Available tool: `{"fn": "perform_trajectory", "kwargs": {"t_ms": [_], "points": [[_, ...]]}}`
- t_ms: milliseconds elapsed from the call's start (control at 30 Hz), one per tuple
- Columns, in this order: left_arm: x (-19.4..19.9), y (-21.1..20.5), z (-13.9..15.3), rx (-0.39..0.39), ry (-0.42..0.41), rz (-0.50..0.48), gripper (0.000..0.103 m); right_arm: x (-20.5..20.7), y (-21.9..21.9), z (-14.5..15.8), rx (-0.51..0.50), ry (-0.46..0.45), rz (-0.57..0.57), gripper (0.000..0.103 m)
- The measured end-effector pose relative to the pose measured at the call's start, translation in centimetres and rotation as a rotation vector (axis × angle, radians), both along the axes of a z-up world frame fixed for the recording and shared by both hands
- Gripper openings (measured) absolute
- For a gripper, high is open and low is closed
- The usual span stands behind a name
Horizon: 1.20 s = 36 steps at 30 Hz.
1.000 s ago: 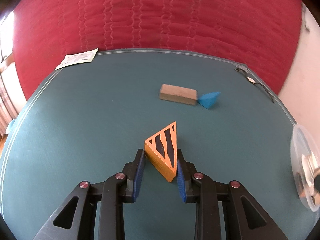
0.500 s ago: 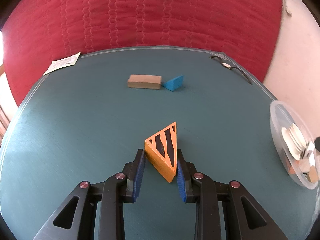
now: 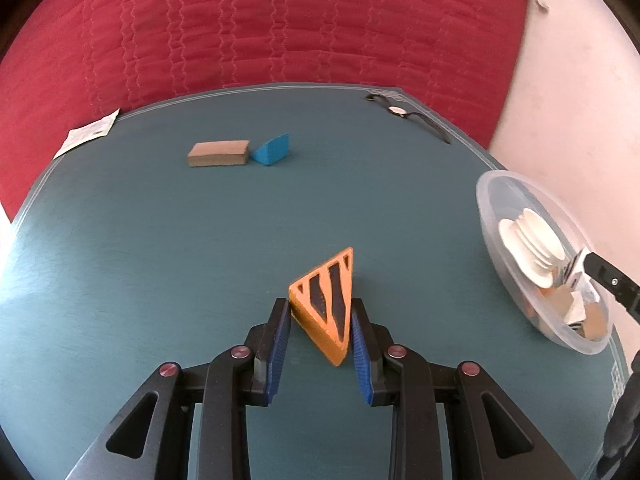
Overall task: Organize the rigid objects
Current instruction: 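Lower the tan wedge into the clear bowl and open the right gripper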
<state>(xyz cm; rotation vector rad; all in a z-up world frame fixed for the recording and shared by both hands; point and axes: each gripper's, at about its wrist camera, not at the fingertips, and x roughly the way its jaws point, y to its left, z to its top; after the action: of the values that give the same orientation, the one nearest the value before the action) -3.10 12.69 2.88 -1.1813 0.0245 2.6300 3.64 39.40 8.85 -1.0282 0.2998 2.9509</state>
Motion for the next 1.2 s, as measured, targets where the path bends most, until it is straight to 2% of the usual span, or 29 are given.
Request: {"fn": "perform_trajectory", "kwargs": {"t_ms": [267, 400, 567, 700, 1200], "points": [[0.7, 1.2, 0.6, 0.003, 0.016, -0.032, 0.031, -0.9, -3.2, 0.4, 0.029, 0.004, 0.123, 0.029], [0.7, 1.2, 0.6, 0.002, 0.015, -0.033, 0.031, -2.1, -4.9, 0.3, 0.088, -0.015, 0.153, 0.030], [0.6, 0.9, 0.4, 0.000, 0.000, -0.027, 0.031, -4.2, -4.9, -0.4, 0.089, -0.049, 0.103, 0.030], [0.3, 0.6, 0.2, -0.004, -0.015, -0.022, 0.031, -5.0, -3.5, -0.6, 0.041, -0.050, 0.042, 0.030], [-0.3, 0.7, -0.1, 0.022, -0.019, -0.036, 0.029, -2.0, -1.8, 0.6, 0.004, 0.031, 0.029, 0.030]]}}
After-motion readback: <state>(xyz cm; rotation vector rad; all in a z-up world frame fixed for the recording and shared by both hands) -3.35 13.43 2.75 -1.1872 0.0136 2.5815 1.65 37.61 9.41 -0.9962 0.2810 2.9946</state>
